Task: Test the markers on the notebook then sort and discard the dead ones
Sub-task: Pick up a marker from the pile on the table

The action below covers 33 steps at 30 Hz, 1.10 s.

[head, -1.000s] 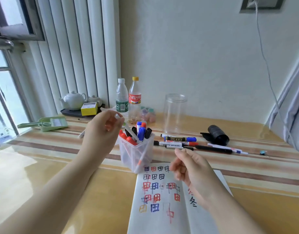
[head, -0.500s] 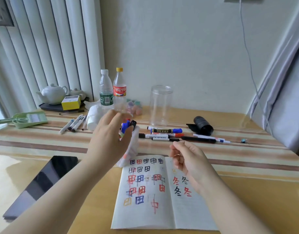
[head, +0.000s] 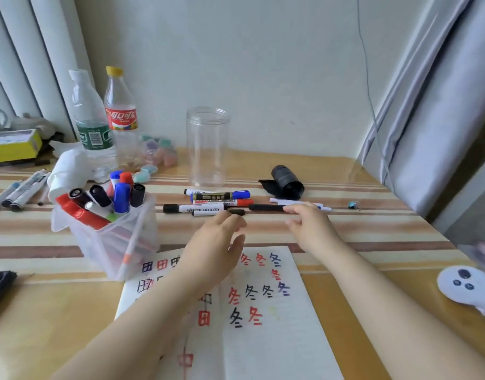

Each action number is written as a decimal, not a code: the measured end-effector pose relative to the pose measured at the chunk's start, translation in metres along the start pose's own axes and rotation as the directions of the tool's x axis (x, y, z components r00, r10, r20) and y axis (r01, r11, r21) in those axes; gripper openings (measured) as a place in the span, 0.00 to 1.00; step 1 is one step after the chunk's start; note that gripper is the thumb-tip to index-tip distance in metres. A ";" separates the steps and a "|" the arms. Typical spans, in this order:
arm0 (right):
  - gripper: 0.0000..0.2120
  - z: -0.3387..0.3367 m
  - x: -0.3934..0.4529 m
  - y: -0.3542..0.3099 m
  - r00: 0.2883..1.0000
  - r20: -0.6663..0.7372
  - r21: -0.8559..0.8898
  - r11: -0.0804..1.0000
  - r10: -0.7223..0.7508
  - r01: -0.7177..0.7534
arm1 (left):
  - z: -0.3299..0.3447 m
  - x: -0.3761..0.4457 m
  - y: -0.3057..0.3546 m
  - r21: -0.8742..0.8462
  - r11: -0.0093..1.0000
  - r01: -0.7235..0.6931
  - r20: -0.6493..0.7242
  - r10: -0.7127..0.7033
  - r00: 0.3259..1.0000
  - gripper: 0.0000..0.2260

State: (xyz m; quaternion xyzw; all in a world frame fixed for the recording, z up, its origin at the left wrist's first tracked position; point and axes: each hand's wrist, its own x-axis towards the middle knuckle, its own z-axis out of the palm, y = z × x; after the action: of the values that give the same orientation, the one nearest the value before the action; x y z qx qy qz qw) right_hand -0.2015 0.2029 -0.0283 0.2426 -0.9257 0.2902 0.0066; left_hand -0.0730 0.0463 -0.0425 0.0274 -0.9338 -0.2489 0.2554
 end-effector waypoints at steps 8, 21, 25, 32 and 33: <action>0.17 0.030 0.052 0.030 0.984 -0.032 -0.304 0.940 -0.176 0.158 | 0.011 -0.005 -0.020 -0.086 0.996 -0.005 -0.064 -0.001 0.998 0.09; 0.08 0.001 0.017 0.001 0.987 -0.004 0.485 0.863 0.161 -0.139 | -0.007 0.004 -0.005 -0.072 0.996 0.049 0.075 -0.043 0.996 0.09; 0.07 -0.011 -0.034 -0.027 0.981 0.165 0.927 0.323 0.106 -0.191 | -0.020 0.003 0.020 -0.121 0.990 0.079 0.180 -0.056 0.982 0.11; 0.05 -0.009 -0.101 -0.044 0.954 0.275 0.905 0.303 0.122 -0.299 | -0.030 -0.032 0.030 -0.070 0.994 0.087 0.286 -0.064 0.956 0.08; 0.05 -0.009 -0.109 -0.042 0.946 0.297 0.855 0.404 0.132 -0.325 | -0.031 -0.037 0.029 -0.044 0.995 0.085 0.295 -0.068 0.953 0.08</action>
State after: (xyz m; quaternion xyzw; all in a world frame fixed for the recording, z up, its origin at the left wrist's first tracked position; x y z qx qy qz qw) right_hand -0.0875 0.2260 -0.0146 0.1053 -0.6516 0.7094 -0.2472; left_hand -0.0232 0.0643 -0.0231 0.0192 -0.9522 -0.2863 0.1048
